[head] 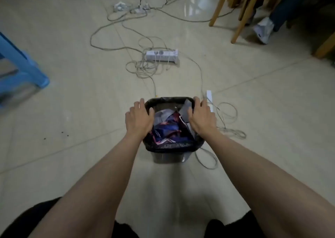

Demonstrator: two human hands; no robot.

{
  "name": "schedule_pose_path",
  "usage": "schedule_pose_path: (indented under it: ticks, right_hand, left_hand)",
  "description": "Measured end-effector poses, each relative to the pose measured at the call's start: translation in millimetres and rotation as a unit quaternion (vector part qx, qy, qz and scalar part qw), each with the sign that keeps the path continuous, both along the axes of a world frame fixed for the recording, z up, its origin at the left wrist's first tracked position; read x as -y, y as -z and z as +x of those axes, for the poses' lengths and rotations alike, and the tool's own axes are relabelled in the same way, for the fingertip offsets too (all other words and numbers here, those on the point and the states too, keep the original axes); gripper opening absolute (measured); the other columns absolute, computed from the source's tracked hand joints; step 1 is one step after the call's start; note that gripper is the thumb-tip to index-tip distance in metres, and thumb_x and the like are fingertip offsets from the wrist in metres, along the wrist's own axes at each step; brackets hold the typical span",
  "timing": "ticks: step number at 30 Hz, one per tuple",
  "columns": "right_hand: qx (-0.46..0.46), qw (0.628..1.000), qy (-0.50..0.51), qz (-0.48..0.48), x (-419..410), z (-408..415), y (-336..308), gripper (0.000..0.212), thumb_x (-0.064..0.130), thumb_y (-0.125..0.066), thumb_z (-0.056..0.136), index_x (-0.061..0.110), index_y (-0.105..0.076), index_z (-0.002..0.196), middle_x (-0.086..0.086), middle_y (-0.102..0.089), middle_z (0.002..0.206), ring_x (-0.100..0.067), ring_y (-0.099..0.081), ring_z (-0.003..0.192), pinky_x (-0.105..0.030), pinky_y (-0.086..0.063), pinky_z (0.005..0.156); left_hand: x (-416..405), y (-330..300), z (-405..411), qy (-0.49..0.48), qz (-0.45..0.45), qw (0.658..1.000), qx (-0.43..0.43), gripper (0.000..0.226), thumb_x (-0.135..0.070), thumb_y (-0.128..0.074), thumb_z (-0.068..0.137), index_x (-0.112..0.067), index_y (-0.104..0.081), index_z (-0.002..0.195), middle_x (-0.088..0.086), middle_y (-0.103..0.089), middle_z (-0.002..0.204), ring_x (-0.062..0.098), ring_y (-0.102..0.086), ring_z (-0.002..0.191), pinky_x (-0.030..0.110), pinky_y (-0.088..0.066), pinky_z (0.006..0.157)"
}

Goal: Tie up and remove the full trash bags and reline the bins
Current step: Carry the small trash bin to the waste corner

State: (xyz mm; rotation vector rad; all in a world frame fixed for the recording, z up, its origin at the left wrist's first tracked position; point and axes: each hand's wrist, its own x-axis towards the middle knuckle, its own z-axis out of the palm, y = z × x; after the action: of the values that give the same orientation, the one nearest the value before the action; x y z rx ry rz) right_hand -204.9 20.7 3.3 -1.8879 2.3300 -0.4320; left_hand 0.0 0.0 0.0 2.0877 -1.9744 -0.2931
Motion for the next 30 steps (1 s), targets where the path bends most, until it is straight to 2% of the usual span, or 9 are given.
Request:
schedule_pose_path:
  ticks: [4, 7, 9, 12, 15, 17, 21, 26, 30]
  right_hand:
    - [0.038, 0.999, 0.025, 0.018, -6, -10, 41, 0.047, 0.027, -0.034, 0.096, 0.022, -0.027, 0.143, -0.015, -0.056, 0.125, -0.040, -0.060, 0.099, -0.042, -0.039, 0.071]
    - [0.094, 0.995, 0.029, 0.018, -7, -13, 46, 0.054, 0.021, -0.033, 0.090, 0.027, -0.024, 0.143, -0.014, -0.059, 0.123, -0.042, -0.060, 0.094, -0.040, -0.037, 0.071]
    - [0.131, 0.990, 0.051, 0.019, -6, -10, 43, 0.050, 0.019, -0.033, 0.091, 0.024, -0.030, 0.140, -0.014, -0.057, 0.126, -0.041, -0.058, 0.099, -0.041, -0.038, 0.073]
    - [0.129, 0.987, 0.094, 0.015, -7, -7, 44, 0.033, 0.018, -0.034, 0.095, 0.011, -0.042, 0.127, -0.016, -0.058, 0.122, -0.040, -0.057, 0.102, -0.042, -0.040, 0.075]
    - [0.126, 0.985, 0.120, 0.016, -7, -9, 47, 0.030, 0.020, -0.034, 0.098, 0.006, -0.045, 0.122, -0.017, -0.059, 0.118, -0.041, -0.058, 0.102, -0.046, -0.045, 0.081]
    - [0.127, 0.983, 0.130, 0.019, -4, -11, 49, 0.028, 0.021, -0.034, 0.098, 0.005, -0.046, 0.118, -0.018, -0.061, 0.113, -0.041, -0.058, 0.100, -0.047, -0.046, 0.080]
    - [0.133, 0.981, 0.135, 0.031, 0, -11, 51, 0.027, 0.023, -0.033, 0.100, 0.004, -0.047, 0.114, -0.021, -0.062, 0.107, -0.042, -0.059, 0.097, -0.047, -0.048, 0.079]
    - [0.137, 0.983, 0.123, 0.012, 1, -13, 55, 0.024, 0.022, -0.036, 0.099, 0.004, -0.049, 0.109, -0.020, -0.062, 0.099, -0.035, -0.055, 0.082, -0.039, -0.041, 0.068]
    - [0.144, 0.983, 0.109, 0.030, -15, -11, 40, 0.018, 0.017, -0.037, 0.098, 0.004, -0.048, 0.106, -0.019, -0.061, 0.102, -0.037, -0.057, 0.087, -0.041, -0.043, 0.070]
  left_hand:
    - [-7, 40, 1, -0.031, 0.028, 0.996, -0.073, 0.047, -0.036, -0.038, 0.099, -0.011, -0.037, 0.139, 0.014, -0.051, 0.133, 0.035, -0.053, 0.115, 0.045, -0.042, 0.092]
    - [-6, 43, -1, -0.039, 0.024, 0.995, -0.089, 0.041, -0.033, -0.041, 0.098, -0.008, -0.042, 0.131, 0.014, -0.049, 0.128, 0.035, -0.054, 0.110, 0.045, -0.045, 0.085]
    - [-4, 40, 0, -0.040, 0.032, 0.994, -0.094, 0.036, -0.030, -0.040, 0.099, -0.007, -0.043, 0.127, 0.015, -0.050, 0.126, 0.038, -0.056, 0.106, 0.045, -0.044, 0.082]
    - [-6, 44, 3, -0.056, 0.035, 0.990, -0.125, 0.028, -0.026, -0.039, 0.098, -0.009, -0.043, 0.120, 0.016, -0.056, 0.119, 0.040, -0.057, 0.098, 0.043, -0.043, 0.076]
    - [-4, 47, -1, -0.079, 0.033, 0.984, -0.157, 0.015, -0.022, -0.036, 0.098, -0.011, -0.040, 0.107, 0.017, -0.060, 0.104, 0.035, -0.052, 0.081, 0.040, -0.040, 0.067]
    - [0, 49, -2, -0.096, 0.043, 0.979, -0.176, 0.012, -0.022, -0.034, 0.098, -0.011, -0.037, 0.102, 0.018, -0.060, 0.099, 0.035, -0.052, 0.079, 0.041, -0.042, 0.068]
    - [3, 51, 1, -0.108, 0.059, 0.977, -0.177, 0.016, -0.024, -0.032, 0.100, -0.010, -0.038, 0.102, 0.019, -0.059, 0.098, 0.035, -0.051, 0.080, 0.040, -0.041, 0.069]
    - [-1, 55, -3, -0.120, 0.064, 0.982, -0.127, 0.026, -0.024, -0.030, 0.101, -0.006, -0.046, 0.107, 0.020, -0.061, 0.105, 0.038, -0.055, 0.089, 0.039, -0.040, 0.070]
    - [-11, 38, -5, -0.100, 0.093, 0.987, -0.088, 0.027, -0.022, -0.029, 0.102, -0.004, -0.047, 0.110, 0.021, -0.061, 0.109, 0.040, -0.056, 0.096, 0.040, -0.038, 0.071]
